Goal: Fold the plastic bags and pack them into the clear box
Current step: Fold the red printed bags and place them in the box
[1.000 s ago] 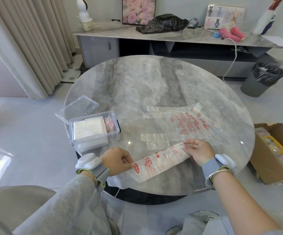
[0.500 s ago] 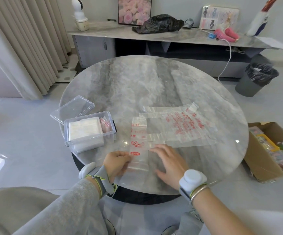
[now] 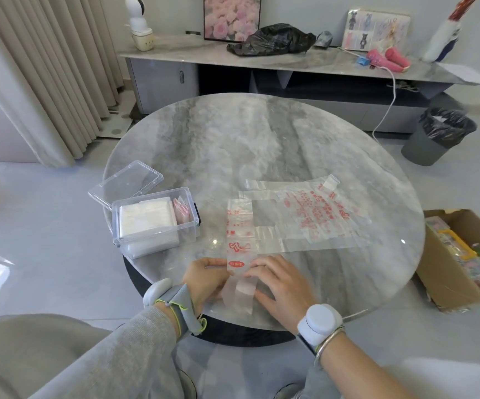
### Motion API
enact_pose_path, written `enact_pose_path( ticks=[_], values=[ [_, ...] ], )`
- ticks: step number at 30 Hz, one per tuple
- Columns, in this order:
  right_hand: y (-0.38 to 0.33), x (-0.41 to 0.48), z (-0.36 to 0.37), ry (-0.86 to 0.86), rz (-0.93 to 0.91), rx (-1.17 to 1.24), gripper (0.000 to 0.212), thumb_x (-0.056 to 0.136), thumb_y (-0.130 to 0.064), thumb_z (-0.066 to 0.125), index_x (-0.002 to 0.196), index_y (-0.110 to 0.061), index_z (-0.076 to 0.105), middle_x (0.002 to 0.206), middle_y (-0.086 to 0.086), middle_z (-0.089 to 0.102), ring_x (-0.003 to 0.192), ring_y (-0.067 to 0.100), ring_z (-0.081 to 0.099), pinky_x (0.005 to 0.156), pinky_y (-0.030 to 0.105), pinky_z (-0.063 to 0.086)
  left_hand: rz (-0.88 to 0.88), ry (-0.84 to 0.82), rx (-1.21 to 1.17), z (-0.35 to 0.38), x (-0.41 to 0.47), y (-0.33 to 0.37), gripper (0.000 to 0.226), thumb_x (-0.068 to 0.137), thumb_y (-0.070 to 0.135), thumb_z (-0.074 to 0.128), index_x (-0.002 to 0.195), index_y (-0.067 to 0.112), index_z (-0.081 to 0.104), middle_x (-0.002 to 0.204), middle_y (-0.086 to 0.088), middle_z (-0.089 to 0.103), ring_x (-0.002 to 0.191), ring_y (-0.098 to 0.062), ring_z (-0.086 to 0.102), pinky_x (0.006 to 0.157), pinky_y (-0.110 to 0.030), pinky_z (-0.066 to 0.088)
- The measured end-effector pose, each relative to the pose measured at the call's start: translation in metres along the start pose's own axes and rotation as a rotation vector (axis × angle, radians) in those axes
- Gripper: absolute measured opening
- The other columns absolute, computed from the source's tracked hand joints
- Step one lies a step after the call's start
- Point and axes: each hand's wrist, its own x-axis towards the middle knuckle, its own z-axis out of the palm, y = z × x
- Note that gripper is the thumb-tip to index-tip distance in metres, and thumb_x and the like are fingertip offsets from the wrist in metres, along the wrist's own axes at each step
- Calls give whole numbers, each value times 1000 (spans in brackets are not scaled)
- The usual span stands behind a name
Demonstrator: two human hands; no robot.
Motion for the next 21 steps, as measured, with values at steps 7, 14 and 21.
enact_pose_path(
  ticks=[7,14,21],
  values=[
    [2,0,7,28,118,143,15,80,-18,61,89,-26,70,89,-18,62,90,6,50,72,16,39,-16,-44,35,1,-6,2,24,84,-5,69,103,6,60,80,-12,72,63,-21,70,61,-38,61],
    [-2,16,7,-87,663,594,6,82,-27,73,81,-33,73,83,-11,72,79,6,64,70,20,48,271,132,454,-23,2,1,14,84,15,70,89,27,65,89,4,69,79,-24,70,63,-43,61],
    [8,34,19,-151,722,532,10,80,-30,76,88,-26,73,70,-14,68,55,-4,54,60,14,43,331,95,535,-28,-2,-2,17,87,12,66,89,28,65,92,3,69,78,-21,69,54,-34,59]
  ],
)
